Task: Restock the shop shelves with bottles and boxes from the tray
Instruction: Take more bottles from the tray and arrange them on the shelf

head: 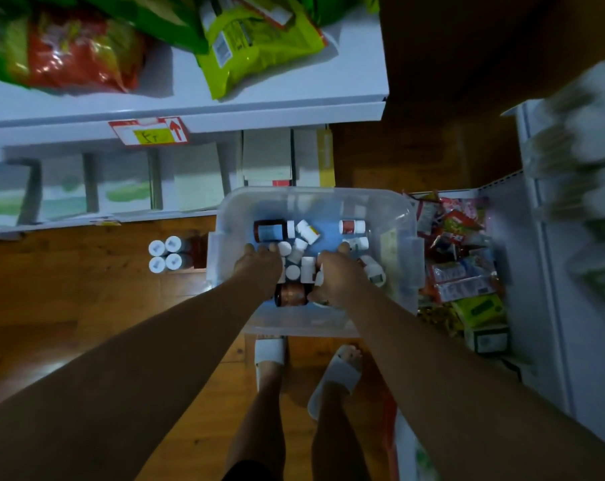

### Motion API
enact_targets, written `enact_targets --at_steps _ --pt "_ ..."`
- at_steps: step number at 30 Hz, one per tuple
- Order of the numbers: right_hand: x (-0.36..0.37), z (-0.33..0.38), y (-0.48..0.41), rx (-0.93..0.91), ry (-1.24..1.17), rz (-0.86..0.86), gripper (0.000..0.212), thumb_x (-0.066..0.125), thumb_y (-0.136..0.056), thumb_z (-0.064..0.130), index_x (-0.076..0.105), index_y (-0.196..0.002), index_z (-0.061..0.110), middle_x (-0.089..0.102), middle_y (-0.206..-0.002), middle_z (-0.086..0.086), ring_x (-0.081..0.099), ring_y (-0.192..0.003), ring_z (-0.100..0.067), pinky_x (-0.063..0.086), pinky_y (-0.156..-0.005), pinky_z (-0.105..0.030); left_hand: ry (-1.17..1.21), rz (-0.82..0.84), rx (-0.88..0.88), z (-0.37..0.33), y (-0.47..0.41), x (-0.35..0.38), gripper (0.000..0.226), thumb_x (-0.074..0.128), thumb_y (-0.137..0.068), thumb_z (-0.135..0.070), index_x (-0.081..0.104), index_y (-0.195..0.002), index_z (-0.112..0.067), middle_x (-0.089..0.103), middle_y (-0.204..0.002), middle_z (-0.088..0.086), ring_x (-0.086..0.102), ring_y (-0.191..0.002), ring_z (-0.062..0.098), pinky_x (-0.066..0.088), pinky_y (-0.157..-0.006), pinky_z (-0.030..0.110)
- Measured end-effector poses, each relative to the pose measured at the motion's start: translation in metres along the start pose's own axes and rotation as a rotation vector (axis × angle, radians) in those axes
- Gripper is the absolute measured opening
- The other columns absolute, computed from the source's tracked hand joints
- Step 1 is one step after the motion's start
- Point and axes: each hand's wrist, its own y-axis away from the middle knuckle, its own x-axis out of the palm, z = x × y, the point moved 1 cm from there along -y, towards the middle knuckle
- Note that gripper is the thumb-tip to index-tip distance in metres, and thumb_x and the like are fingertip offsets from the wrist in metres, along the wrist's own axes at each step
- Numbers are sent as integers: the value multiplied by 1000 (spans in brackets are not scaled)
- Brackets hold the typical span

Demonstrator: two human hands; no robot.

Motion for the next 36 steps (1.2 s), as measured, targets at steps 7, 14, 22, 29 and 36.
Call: enact_targets --at_steps 7,14,22,29,36 --pt "0 -4 5 -21 -206 -38 61 94 -70 26 53 -116 21 58 -115 -9 60 -101 -27 53 -82 -38 -136 -18 29 1 4 -11 52 68 -97 -19 49 -143 -3 51 -138 21 53 -123 34 51 -99 41" --pt "-43 1 23 2 -665 -206 58 92 -71 18 62 -121 21 60 -118 3 60 -108 -19 48 -82 -32 297 -63 81 20 44 -77 25 78 -82 -15 62 -100 -8 68 -103 11 68 -97 29 49 -74 31" --pt "-155 46 114 -147 -1347 -353 72 91 -75 5 57 -135 27 70 -126 4 70 -113 -17 62 -87 -36 1615 -284 386 49 146 -164 54 91 -77 -18 71 -127 -20 79 -113 5 75 -105 19 60 -90 33" --pt "-259 97 205 -319 -1838 -387 50 72 -92 22 62 -134 -2 67 -130 -27 68 -114 -33 56 -96 -46 2274 -71 546 33 228 -257 45 60 -94 -40 68 -126 -10 74 -117 13 74 -101 24 64 -82 40" --pt "-312 122 306 -348 -1941 -406 55 51 -104 42 59 -139 0 66 -108 -18 65 -74 -16 51 -59 -27 2251 121 680 39 321 -321 55 42 -104 -50 86 -95 -20 75 -104 11 73 -96 23 65 -78 41"
